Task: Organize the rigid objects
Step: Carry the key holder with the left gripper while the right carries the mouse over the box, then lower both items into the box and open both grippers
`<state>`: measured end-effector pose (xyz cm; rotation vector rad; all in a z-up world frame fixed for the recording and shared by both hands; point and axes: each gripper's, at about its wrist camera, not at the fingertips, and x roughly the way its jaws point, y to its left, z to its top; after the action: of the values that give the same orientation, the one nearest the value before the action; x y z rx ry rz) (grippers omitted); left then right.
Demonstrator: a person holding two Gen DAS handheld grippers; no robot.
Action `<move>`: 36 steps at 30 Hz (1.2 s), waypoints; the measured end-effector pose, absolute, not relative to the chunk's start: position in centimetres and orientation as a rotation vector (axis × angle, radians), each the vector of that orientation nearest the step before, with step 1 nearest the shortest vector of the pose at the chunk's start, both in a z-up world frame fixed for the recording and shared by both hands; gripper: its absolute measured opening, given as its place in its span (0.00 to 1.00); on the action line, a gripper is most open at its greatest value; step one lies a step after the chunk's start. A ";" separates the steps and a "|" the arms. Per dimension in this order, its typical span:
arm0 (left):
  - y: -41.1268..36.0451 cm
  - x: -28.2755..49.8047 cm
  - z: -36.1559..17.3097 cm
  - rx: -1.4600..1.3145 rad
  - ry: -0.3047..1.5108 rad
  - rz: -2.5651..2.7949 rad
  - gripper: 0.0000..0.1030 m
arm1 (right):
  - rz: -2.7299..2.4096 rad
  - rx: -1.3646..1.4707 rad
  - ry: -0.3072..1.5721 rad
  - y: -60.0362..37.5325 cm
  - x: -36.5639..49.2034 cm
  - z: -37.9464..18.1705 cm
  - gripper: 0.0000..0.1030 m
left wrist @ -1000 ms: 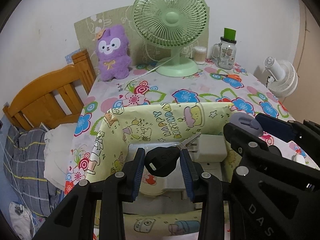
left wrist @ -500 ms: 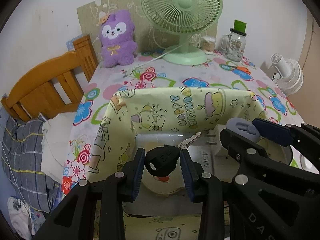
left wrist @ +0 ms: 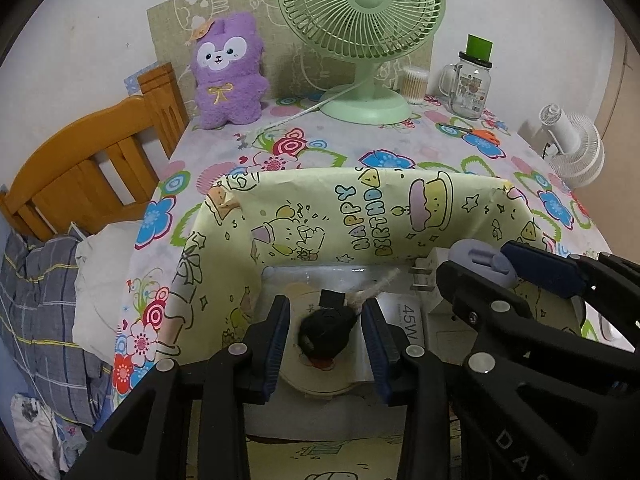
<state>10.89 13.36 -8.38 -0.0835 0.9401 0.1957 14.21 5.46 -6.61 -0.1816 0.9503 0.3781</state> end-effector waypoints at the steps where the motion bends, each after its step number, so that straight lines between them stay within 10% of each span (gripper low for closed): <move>1: 13.3 10.9 -8.4 -0.087 0.943 0.193 0.39 | 0.381 -0.181 0.952 5.4 14.2 -6.6 0.47; 11: 12.4 9.7 -7.2 -0.116 0.928 0.171 0.70 | 0.400 -0.165 0.926 4.5 13.3 -5.5 0.57; 36: 8.2 6.6 -4.1 -0.050 0.862 0.175 0.89 | 0.359 -0.146 0.854 0.2 9.4 -2.2 0.83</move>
<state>6.56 8.24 -4.07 -0.0503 0.8618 0.1754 9.41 0.24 -2.24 -0.1463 0.8539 0.3590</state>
